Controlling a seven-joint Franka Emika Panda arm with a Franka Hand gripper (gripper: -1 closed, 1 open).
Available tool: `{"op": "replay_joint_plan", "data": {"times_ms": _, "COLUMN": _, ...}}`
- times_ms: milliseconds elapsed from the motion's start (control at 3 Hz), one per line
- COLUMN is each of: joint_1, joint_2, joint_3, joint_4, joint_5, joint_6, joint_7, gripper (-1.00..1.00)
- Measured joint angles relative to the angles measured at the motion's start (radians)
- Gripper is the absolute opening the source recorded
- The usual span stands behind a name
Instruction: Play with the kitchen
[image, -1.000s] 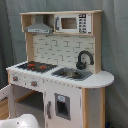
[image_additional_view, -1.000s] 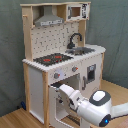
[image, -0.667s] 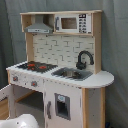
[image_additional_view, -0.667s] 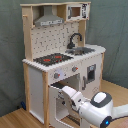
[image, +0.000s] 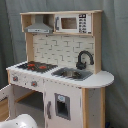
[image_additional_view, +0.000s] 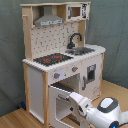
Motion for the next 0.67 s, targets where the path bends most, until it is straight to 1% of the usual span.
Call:
{"op": "replay_joint_plan", "data": {"times_ms": 333, "joint_1": 0.024, "joint_2": 0.0, "joint_3": 0.021, "joint_4": -0.065, "joint_5": 0.069, "joint_6": -0.022, "joint_7": 0.013, "gripper": 1.0}}
{"op": "replay_joint_plan", "data": {"times_ms": 667, "joint_1": 0.068, "joint_2": 0.0, "joint_3": 0.033, "joint_4": -0.134, "joint_5": 0.114, "joint_6": -0.07, "joint_7": 0.016, "gripper": 1.0}}
